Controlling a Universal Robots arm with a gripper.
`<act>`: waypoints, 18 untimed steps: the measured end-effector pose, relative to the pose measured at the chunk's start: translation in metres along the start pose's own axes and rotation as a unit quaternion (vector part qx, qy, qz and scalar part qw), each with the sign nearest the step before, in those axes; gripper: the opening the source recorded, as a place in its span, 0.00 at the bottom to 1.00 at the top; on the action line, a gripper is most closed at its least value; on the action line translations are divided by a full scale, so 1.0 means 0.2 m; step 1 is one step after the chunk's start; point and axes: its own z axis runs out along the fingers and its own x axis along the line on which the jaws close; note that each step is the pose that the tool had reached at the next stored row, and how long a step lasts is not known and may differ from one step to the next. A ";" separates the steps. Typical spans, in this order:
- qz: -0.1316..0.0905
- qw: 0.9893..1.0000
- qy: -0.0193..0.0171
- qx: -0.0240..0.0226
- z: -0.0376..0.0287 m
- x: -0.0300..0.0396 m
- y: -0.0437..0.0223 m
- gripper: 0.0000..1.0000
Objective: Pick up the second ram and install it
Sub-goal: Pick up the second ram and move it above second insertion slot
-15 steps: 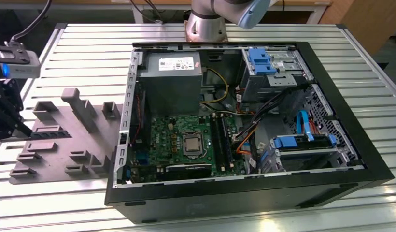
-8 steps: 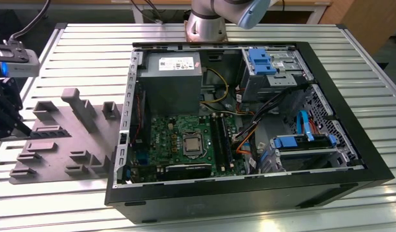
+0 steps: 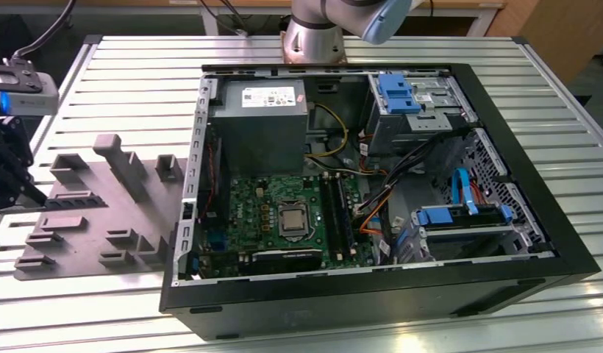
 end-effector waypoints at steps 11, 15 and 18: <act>0.000 1.000 0.000 0.001 -0.024 -0.001 0.000 0.11; 0.000 1.000 0.000 0.002 -0.032 -0.001 0.000 0.11; 0.000 1.000 0.000 0.002 -0.040 -0.002 0.000 0.11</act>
